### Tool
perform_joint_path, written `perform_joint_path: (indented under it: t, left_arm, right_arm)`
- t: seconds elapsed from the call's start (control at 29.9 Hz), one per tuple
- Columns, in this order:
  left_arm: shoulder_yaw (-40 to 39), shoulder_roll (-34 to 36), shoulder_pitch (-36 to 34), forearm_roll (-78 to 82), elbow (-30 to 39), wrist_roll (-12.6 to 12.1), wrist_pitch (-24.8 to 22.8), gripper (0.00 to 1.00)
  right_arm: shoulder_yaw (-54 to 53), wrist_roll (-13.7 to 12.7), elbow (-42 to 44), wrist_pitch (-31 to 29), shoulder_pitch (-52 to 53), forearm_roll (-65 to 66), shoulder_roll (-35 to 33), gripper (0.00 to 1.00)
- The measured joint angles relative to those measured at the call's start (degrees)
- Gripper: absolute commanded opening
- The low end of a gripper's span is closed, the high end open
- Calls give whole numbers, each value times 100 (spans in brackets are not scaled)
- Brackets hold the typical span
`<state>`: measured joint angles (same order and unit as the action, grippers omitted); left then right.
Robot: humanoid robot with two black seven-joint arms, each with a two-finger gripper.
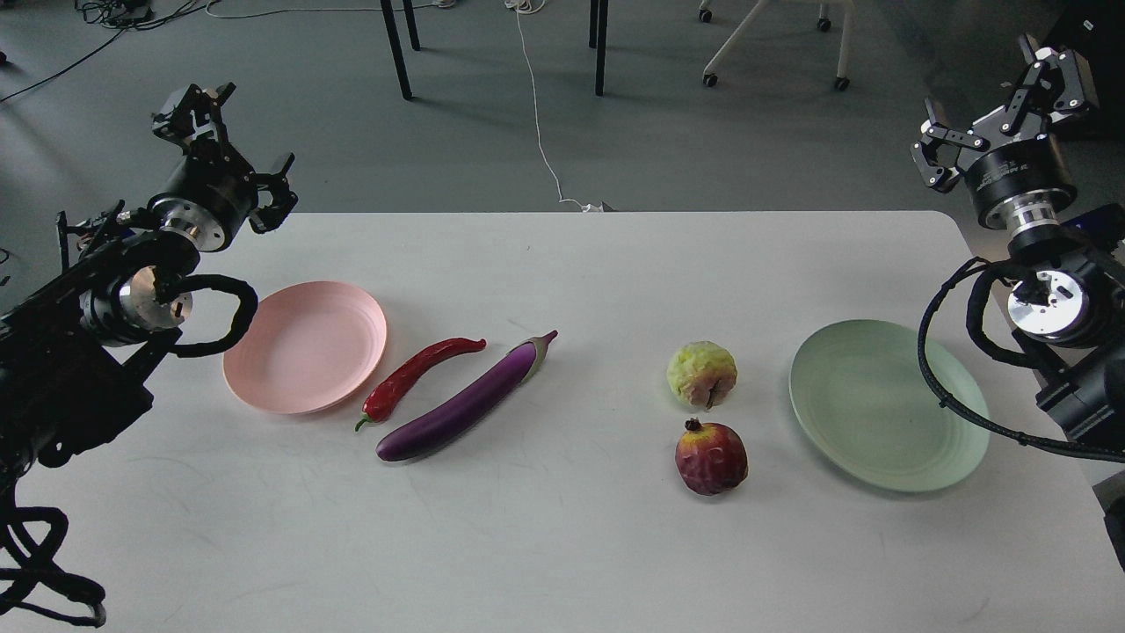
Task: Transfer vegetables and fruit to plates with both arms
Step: 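Raise the right arm from rest toward the table, then reach the right gripper down and grasp the pale yellow-green fruit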
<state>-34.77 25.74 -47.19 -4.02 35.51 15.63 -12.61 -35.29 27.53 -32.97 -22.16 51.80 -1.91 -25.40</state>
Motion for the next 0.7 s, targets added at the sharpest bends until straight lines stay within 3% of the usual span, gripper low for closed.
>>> perform_joint_path:
  t: [0.37, 0.7]
  left_arm:
    - [-39, 175, -15, -38, 29, 19, -7, 98]
    - [-57, 350, -3, -41, 53, 43, -2, 98]
  right_arm:
    - [3644, 9, -632, 10, 2490, 1538, -111, 99]
    - [6557, 18, -1949, 63, 4207, 3938, 20, 98]
